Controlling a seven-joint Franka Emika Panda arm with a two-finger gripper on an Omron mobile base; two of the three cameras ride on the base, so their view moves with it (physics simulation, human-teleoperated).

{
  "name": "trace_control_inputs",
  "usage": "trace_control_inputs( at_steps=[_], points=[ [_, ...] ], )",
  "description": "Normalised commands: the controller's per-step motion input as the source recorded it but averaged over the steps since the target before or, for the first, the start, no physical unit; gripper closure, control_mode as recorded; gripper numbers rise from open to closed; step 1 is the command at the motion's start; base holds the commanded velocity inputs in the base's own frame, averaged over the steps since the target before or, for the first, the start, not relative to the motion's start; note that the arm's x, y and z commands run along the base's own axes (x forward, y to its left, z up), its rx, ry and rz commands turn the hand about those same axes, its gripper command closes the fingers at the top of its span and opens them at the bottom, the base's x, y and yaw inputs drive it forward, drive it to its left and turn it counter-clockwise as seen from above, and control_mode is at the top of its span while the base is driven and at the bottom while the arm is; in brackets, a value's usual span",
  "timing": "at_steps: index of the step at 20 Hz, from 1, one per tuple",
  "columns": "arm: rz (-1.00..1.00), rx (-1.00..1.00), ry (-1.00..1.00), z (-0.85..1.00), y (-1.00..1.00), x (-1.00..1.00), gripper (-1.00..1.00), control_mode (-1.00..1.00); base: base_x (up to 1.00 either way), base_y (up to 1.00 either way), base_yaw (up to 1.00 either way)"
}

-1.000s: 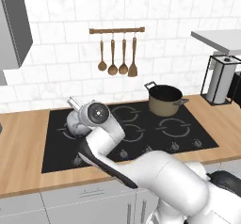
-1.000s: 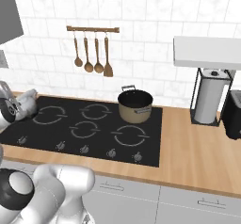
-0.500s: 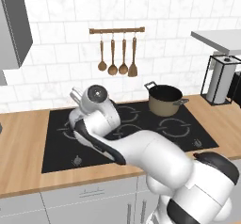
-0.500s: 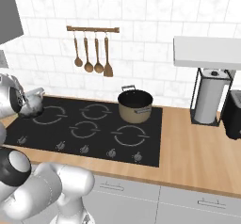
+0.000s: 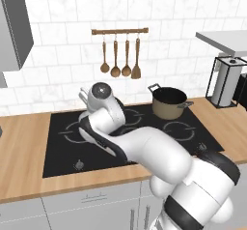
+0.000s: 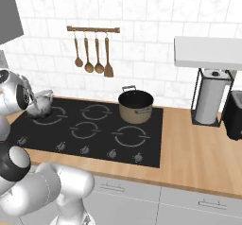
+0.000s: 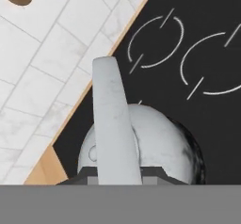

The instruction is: Pick the kettle from the counter and place it on a stove burner. Then turn the burner on.

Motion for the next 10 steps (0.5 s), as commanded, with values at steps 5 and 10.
trace_control_inputs(
  at_steps=[5, 10],
  points=[
    [-0.01, -0.01, 0.04, -0.16, 0.00, 0.39, 1.00, -1.00, 0.00, 0.00, 0.00],
    [0.00, 0.00, 0.04, -0.19, 0.00, 0.35, 1.00, -1.00, 0.00, 0.00, 0.00]
  ],
)
